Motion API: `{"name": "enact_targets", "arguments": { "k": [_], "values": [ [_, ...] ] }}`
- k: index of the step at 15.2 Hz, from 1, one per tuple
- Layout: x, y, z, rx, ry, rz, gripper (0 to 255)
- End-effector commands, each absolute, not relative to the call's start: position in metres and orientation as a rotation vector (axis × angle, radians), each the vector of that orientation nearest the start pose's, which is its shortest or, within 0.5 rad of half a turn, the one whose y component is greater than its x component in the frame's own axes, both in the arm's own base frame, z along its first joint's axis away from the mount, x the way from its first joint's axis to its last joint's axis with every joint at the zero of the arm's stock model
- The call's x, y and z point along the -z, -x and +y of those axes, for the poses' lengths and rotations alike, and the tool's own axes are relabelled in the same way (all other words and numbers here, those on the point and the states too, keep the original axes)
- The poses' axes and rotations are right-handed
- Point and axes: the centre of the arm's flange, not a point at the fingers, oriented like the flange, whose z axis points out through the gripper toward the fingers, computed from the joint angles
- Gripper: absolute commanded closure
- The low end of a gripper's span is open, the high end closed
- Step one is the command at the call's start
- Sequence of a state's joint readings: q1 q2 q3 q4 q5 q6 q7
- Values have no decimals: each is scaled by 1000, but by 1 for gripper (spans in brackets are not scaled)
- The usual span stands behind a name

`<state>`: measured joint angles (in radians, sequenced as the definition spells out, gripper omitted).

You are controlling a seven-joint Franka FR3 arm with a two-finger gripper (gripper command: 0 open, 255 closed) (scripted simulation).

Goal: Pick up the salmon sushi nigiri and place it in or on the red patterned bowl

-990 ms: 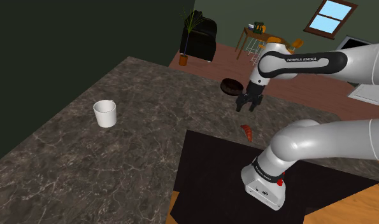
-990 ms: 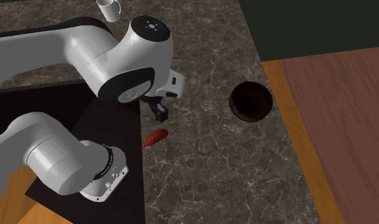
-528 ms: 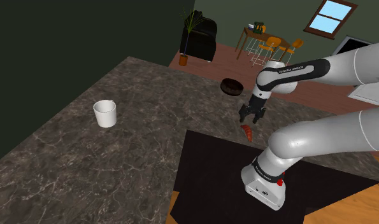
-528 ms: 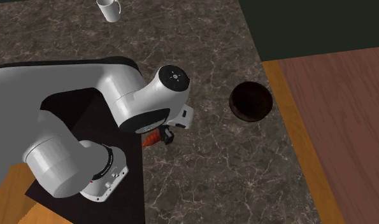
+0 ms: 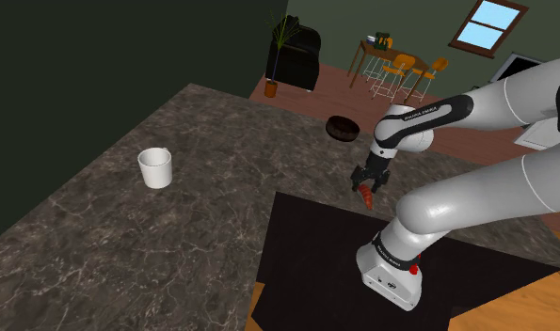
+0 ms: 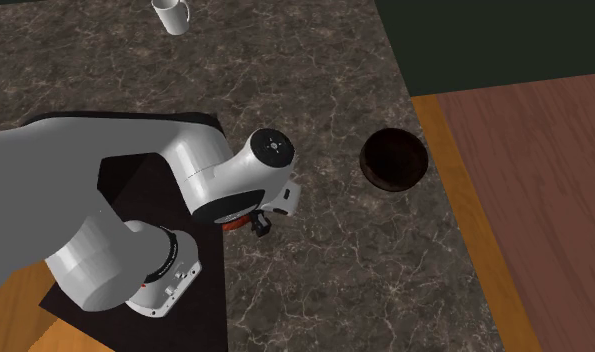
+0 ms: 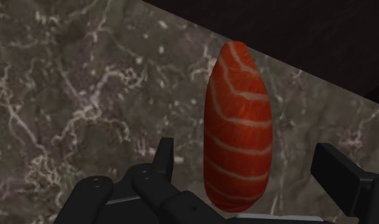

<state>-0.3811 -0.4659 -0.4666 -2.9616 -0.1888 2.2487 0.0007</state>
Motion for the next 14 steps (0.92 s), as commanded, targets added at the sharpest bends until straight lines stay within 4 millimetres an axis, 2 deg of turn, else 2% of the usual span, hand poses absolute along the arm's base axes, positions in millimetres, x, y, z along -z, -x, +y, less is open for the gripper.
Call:
{"name": "enact_targets", "arguments": {
  "k": [1,8,9,14],
  "values": [
    [-255,-204,-197,-331,2802,922,0],
    [-255,-204,-198,-331,2802,922,0],
    [-255,-204,-198,-331,2802,922,255],
    [-255,-204,-198,-331,2802,922,255]
  ]
}}
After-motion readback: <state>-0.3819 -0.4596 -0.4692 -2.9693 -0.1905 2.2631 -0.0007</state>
